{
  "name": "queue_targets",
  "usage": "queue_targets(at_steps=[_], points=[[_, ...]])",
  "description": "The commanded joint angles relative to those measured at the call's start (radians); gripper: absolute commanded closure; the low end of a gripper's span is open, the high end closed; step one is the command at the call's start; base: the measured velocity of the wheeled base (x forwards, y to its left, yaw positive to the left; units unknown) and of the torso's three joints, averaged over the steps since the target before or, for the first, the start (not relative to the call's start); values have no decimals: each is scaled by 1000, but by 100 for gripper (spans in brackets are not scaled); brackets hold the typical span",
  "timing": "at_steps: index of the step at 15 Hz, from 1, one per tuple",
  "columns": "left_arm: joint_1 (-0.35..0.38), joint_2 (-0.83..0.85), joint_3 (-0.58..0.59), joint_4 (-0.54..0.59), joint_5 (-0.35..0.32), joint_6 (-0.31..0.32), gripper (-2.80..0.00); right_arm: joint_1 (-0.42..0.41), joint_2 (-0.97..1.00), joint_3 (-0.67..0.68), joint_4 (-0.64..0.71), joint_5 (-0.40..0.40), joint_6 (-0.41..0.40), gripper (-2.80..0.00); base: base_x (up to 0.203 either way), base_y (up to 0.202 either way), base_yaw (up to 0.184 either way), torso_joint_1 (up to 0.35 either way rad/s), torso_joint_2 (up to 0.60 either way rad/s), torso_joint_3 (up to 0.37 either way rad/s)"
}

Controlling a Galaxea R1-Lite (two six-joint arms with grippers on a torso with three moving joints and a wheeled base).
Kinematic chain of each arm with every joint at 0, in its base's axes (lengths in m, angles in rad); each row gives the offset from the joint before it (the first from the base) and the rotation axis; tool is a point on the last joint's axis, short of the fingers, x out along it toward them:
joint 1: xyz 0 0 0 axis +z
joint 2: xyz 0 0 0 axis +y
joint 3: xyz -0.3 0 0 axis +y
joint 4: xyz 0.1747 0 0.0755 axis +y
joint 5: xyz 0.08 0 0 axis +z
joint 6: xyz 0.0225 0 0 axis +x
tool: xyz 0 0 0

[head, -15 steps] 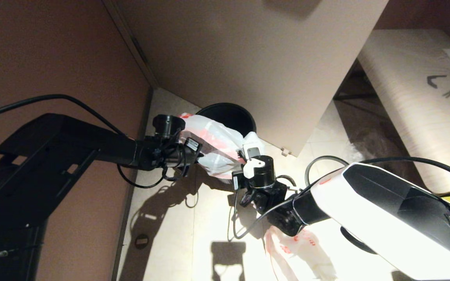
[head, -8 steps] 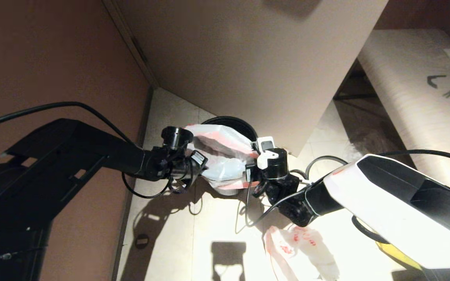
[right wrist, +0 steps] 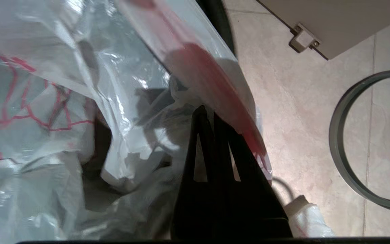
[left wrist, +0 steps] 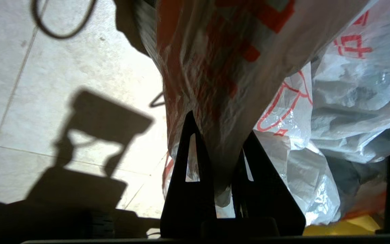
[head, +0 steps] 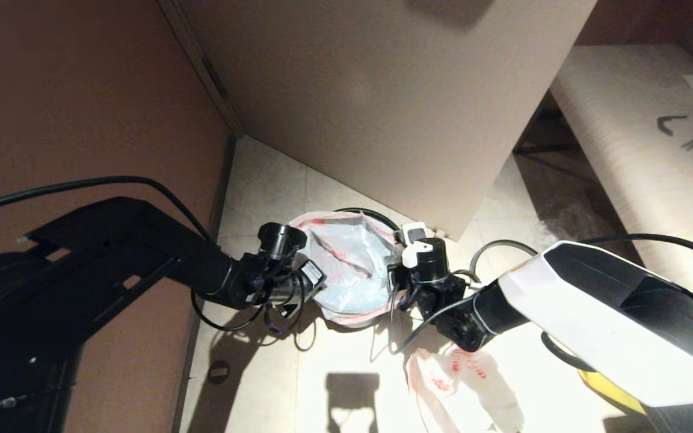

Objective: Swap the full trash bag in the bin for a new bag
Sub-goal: Put the new garbage bag on the trash can

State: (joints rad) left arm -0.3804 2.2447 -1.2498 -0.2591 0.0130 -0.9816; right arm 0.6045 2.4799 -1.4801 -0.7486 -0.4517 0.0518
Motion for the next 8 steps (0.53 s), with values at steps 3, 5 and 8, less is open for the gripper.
queue_targets(at_steps=[3,5,8], points=[[-5,32,1,-2,4,12,0,-30,7,-23,17,-5,0,0,0,0,0,0,0,0],[-9,39,1,-2,2,12,0,-39,25,-67,20,-4,0,0,0,0,0,0,0,0],[-12,44,3,1,2,18,0,-52,51,-141,35,8,4,0,0,0,0,0,0,0]])
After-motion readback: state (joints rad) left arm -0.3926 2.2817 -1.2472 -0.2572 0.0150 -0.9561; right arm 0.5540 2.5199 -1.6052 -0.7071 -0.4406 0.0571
